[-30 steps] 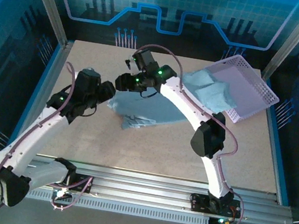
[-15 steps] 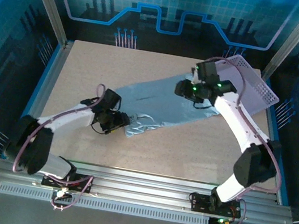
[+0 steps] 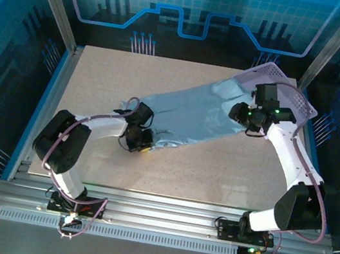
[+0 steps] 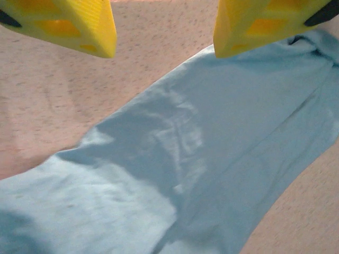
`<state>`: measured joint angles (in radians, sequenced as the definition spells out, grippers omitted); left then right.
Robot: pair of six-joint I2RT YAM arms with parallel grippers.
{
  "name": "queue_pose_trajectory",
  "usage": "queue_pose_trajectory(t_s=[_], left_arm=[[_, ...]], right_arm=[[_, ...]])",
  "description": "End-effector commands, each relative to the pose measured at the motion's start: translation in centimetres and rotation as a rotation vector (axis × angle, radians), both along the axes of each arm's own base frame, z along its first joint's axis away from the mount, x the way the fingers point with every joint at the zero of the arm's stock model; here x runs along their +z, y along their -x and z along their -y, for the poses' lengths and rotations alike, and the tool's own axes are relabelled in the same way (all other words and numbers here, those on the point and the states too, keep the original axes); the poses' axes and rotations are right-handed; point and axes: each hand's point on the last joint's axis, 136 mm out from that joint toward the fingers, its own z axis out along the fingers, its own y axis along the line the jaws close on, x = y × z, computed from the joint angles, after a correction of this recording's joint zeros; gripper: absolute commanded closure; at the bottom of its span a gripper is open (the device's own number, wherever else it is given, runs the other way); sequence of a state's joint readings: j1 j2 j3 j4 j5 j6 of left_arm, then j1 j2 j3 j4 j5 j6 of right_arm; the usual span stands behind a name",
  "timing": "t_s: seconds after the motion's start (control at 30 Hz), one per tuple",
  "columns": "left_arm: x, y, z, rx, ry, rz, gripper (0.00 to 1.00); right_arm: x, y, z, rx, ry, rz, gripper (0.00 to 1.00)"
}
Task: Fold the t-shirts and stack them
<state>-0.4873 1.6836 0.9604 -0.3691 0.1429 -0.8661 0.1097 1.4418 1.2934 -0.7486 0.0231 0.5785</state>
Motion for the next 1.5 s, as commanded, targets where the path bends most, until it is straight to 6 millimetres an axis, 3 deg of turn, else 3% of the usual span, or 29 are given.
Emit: queue_pose_trajectory(t_s=[0.0,0.1,0.23,0.4,0.47,0.7,0.87,0.93,1.07,1.27,1.47], left_arm=[[7.3,-3.7,0.2,0.055,0.023,0.237,1.0],[10.5,-2.7,-3.4,0.135,-0.038,0.289,1.0],[12.5,0.4,-10.1,0.287,-0.089,0.29,1.0],[12.7,5.4,-19.2,0.476,-0.22,0.26,1.0],[12.1,6.1,-20.6,0.511,-0.187,0.25,1.0],[8.5,6.0,-17.6,0.491,0.022,0.178,1.0],[7.5,6.7,-17.4,0.503,0.028,0.153,1.0],[8.0,6.4,-17.3,0.5,0.038,0.163,1.0],[8.6,6.1,-17.2,0.493,0.047,0.179,1.0],[8.8,5.8,-17.0,0.488,0.057,0.184,1.0],[9.0,5.3,-17.0,0.487,0.062,0.189,1.0]], right_arm=[[-0.5,0.2,3.3,-0.13,0.05,-0.041,0.46],[-2.4,-0.2,4.9,-0.216,0.044,-0.08,0.46],[-3.9,-1.0,5.0,-0.238,0.011,-0.098,0.45],[-5.1,-0.9,3.5,-0.208,0.016,-0.127,0.46],[-5.6,-0.6,2.6,-0.188,0.018,-0.141,0.46],[-8.7,-0.2,-1.6,-0.11,0.016,-0.219,0.45],[-11.7,0.0,-5.5,-0.043,0.025,-0.307,0.5],[-13.2,0.7,-5.6,-0.073,0.006,-0.353,0.59],[-15.6,1.2,-4.8,-0.098,0.01,-0.403,0.51],[-17.8,-1.0,-3.3,-0.12,0.015,-0.433,0.52],[-18.3,-4.2,-4.1,-0.102,0.019,-0.375,0.59]])
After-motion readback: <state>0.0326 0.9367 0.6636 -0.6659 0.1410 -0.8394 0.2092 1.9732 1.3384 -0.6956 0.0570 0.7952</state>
